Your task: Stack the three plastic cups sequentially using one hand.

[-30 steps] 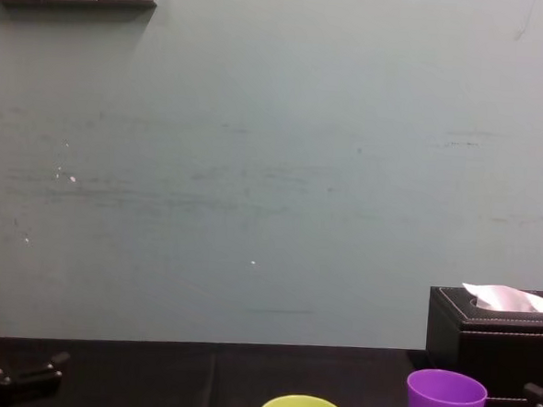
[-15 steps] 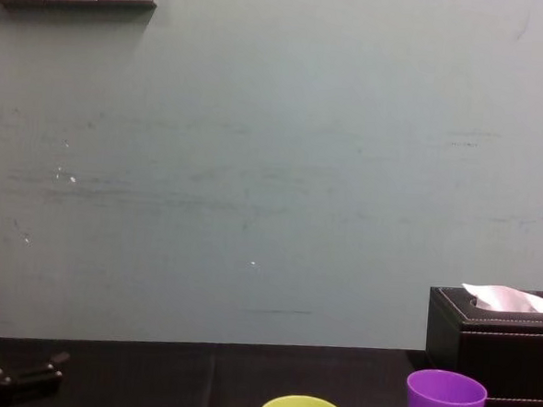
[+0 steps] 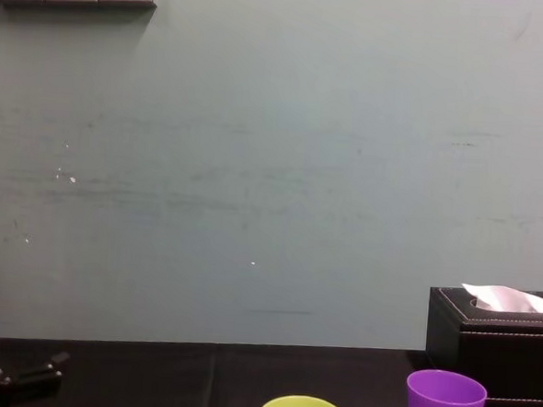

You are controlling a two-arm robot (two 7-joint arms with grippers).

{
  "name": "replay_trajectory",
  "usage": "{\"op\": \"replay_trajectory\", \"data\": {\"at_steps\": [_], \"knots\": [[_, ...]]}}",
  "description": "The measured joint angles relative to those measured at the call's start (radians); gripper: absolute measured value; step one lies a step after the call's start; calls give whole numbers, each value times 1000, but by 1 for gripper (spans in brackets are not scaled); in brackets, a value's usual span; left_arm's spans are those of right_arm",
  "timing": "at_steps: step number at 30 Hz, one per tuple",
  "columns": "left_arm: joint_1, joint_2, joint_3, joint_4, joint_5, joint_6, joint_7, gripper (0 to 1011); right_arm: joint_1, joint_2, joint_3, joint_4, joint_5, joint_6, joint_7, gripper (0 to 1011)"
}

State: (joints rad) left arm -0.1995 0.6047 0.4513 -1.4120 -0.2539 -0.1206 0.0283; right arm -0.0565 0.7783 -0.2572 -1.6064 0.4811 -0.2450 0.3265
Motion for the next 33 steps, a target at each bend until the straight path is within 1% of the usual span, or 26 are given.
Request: {"op": "replay_trajectory", "data": {"at_steps": [1,4,9,17,22,25,28,33], "knots": [[0,0,0,0,0,0,0,1010,0,0,0,0,0,0,0,1004],[0,0,0,0,0,0,0,1010,-32,18,15,-12,15,-28,45,1004],[0,0,0,0,0,0,0,1010,-77,38,28,-31,18,-68,96,1004],[0,0,0,0,0,0,0,1010,-125,48,32,-42,1,-103,143,1004],[0,0,0,0,0,0,0,1010,-140,44,28,-45,-7,-108,167,1004],[0,0,0,0,0,0,0,1010,-142,36,21,-42,-9,-105,181,1004],[0,0,0,0,0,0,0,1010,-141,22,12,-36,-13,-92,196,1004],[0,0,0,0,0,0,0,1010,-142,7,9,-34,-17,-80,209,1004]]}}
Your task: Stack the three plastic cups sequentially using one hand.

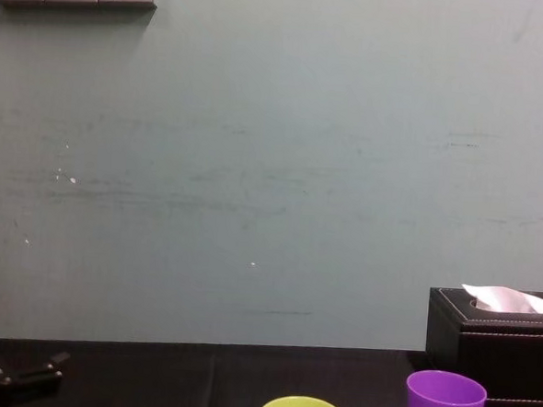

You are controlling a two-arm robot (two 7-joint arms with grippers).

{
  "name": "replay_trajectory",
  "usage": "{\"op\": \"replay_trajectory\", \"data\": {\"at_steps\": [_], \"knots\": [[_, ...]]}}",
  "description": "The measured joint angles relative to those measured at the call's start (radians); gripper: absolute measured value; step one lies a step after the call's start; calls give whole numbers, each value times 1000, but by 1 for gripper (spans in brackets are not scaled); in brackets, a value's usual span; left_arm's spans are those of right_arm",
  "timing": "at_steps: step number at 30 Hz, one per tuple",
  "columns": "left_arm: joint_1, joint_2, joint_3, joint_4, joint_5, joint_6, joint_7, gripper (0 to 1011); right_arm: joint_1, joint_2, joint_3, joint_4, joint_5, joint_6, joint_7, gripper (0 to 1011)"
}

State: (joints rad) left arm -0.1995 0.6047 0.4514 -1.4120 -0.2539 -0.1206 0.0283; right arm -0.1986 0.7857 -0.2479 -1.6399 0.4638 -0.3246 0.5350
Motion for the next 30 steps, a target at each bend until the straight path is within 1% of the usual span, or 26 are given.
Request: {"op": "replay_trajectory", "data": {"at_steps": [18,30], "knots": [[0,0,0,0,0,0,0,1010,27,-60,-2,42,3,61,56,1004],[0,0,0,0,0,0,0,1010,44,-92,3,57,0,87,84,1004]]}}
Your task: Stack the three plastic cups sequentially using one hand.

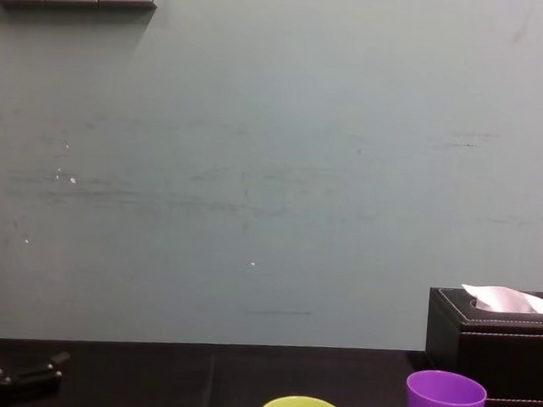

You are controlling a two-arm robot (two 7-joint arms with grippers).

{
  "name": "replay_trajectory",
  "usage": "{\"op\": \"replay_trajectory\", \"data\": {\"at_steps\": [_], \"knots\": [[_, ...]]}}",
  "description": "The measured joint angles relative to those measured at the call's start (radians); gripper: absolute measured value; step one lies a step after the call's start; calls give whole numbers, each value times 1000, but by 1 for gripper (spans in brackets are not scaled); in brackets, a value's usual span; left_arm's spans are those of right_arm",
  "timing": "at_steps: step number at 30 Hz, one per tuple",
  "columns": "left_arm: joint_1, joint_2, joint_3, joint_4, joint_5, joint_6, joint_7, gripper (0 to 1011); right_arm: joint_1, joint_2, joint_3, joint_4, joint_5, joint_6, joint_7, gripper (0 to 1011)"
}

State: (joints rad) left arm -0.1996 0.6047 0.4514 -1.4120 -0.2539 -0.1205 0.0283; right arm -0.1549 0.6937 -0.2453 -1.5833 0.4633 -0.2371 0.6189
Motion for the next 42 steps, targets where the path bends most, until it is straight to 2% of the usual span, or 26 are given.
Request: {"op": "replay_trajectory", "data": {"at_steps": [22,42], "knots": [[0,0,0,0,0,0,0,1010,70,-52,-35,42,-4,51,7,1004],[0,0,0,0,0,0,0,1010,121,-91,-61,52,-79,62,-50,1004]]}}
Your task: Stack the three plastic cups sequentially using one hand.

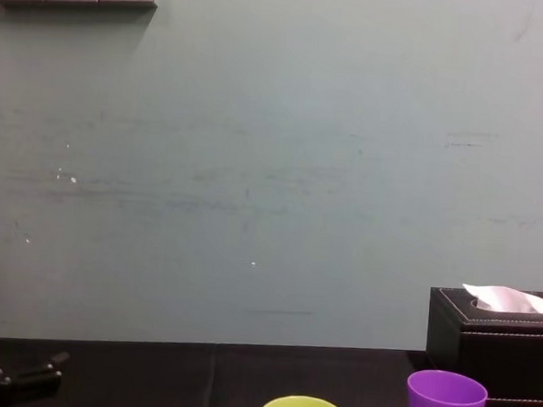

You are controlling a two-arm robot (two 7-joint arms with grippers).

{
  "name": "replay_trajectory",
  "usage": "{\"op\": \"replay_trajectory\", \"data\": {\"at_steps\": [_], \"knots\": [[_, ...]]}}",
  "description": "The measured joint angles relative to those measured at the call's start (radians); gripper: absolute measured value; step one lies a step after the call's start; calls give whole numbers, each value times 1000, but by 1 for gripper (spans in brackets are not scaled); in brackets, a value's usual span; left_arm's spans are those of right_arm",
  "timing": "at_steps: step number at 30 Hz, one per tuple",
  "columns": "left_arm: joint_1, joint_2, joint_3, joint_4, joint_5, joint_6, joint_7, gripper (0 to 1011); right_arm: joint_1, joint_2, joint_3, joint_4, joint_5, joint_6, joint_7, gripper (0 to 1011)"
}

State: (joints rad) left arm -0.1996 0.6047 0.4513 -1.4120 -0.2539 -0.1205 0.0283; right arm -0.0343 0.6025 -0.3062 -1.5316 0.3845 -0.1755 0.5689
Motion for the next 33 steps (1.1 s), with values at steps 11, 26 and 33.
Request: {"op": "replay_trajectory", "data": {"at_steps": [11,26,33], "knots": [[0,0,0,0,0,0,0,1010,-4,2,3,-2,5,-2,1,863],[0,0,0,0,0,0,0,1010,-5,4,4,-3,9,-5,5,736],[0,0,0,0,0,0,0,1010,-6,4,5,-3,10,-5,5,723]]}}
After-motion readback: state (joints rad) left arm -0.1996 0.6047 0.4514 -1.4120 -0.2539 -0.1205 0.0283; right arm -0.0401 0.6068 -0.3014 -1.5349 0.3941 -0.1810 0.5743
